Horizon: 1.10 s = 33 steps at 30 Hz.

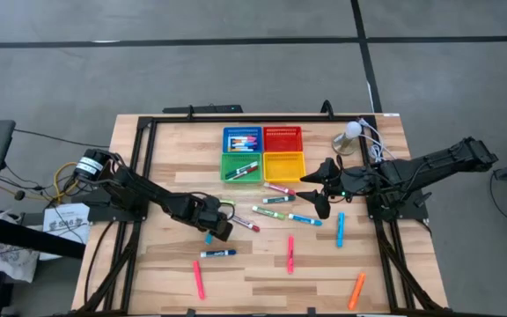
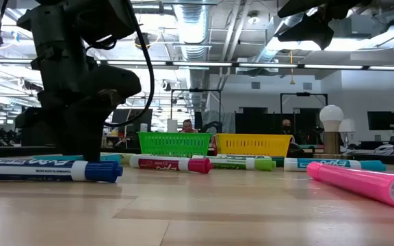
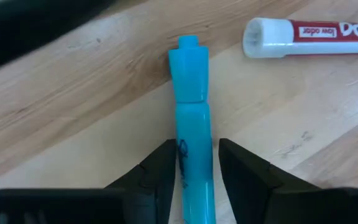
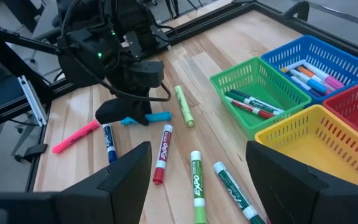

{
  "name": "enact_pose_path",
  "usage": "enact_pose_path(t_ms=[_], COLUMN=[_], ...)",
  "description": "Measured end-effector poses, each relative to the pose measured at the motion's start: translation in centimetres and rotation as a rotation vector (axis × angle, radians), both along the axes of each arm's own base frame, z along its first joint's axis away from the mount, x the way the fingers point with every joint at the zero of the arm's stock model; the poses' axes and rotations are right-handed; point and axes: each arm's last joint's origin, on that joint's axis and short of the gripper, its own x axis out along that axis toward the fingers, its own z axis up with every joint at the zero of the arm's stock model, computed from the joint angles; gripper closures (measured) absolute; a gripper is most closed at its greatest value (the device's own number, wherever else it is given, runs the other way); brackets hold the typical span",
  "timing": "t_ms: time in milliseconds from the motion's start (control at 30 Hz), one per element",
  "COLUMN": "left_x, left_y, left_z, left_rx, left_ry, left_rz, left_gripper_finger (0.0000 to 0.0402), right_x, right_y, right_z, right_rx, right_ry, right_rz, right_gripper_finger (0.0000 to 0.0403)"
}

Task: Pick & Place Markers
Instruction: Put the left large light blue highlighter into the red bin

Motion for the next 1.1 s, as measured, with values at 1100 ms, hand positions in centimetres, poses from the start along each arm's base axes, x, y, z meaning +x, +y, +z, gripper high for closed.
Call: enact_pose_path(t_ms=[1100], left_x=[-2.3], left_y=[3.0], left_z=[13.1], left_rx=[0.130], left_ry=[-0.669], left_rz=[-0.106], left_gripper_finger=[0.0330], right_x=[0.9], right_y=[0.4], right_z=[2.0], right_rx=[0.139], right_ry=[-0.220], right_rz=[0.043], right_gripper_finger=[0.0149])
